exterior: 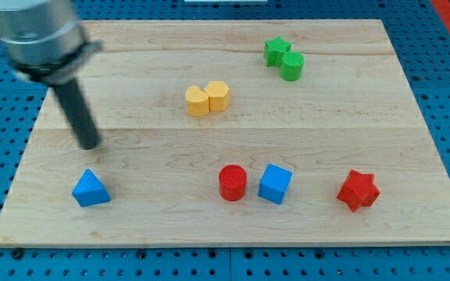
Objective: Slide the blue triangle towards the red circle
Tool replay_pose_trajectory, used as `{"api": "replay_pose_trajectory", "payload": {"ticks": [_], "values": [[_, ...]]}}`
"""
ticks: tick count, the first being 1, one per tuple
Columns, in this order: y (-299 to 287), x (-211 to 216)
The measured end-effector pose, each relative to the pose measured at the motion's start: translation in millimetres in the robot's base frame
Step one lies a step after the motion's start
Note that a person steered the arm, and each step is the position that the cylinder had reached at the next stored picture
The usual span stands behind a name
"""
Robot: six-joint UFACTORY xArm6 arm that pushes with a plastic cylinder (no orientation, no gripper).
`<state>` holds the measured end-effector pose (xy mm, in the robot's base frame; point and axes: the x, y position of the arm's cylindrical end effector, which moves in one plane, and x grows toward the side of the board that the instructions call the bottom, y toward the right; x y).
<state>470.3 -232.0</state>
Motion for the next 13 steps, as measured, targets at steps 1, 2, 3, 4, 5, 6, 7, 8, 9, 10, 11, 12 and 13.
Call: {"api": "replay_pose_trajectory", "payload": {"ticks": [1,2,3,4,5,6,7,8,9,10,11,12,13], "values": [[-63,40],[-53,73],[9,73],[55,73],[38,85],[50,97],[74,92],[85,88],[89,88],[88,84],[88,79],[92,79],[99,79]]}}
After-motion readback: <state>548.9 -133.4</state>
